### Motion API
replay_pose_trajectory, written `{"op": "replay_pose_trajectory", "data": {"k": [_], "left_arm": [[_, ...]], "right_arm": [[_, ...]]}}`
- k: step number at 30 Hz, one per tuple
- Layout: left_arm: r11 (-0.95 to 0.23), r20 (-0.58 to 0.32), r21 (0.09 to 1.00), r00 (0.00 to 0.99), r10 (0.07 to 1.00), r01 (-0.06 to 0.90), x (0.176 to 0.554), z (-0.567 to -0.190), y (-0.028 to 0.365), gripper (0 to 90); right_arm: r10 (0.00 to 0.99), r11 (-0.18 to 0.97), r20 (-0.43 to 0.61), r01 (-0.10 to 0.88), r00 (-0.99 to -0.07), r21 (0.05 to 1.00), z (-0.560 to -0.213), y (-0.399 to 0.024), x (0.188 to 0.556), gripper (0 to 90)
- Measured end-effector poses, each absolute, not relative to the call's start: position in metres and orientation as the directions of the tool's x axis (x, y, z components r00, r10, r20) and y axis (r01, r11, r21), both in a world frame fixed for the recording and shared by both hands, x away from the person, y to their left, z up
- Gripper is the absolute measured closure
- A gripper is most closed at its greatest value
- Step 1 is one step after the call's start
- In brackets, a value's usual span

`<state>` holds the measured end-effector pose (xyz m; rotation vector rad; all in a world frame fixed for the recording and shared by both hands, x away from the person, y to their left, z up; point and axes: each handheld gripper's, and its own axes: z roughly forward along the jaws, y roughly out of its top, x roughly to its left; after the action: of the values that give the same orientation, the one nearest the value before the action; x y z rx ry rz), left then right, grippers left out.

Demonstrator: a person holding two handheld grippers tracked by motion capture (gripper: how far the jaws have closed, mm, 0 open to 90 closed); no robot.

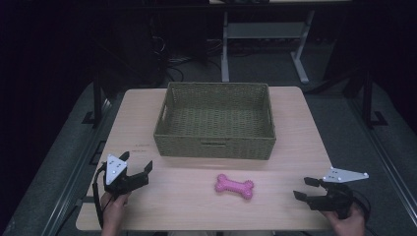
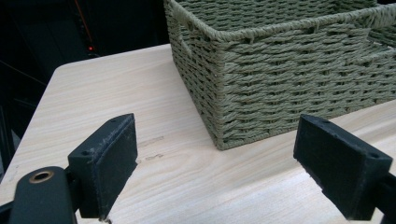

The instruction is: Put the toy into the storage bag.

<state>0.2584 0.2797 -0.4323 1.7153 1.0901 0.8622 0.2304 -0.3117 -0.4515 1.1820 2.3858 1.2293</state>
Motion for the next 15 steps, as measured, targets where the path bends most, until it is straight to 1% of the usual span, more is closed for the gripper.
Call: {"op": "replay_pose_trajectory", "data": {"k": [8, 15], "left_arm": [[-0.2, 0.079, 0.932, 0.37, 0.926, 0.301, 0.259, -0.433, 0.281, 13.0], [-0.201, 0.074, 0.931, 0.383, 0.921, 0.303, 0.259, -0.433, 0.282, 13.0]], "right_arm": [[0.72, 0.358, 0.162, 0.56, -0.675, 0.747, -0.451, -0.307, 0.232, 28.8], [0.709, 0.387, 0.142, 0.549, -0.691, 0.741, -0.447, -0.293, 0.234, 28.6]]}}
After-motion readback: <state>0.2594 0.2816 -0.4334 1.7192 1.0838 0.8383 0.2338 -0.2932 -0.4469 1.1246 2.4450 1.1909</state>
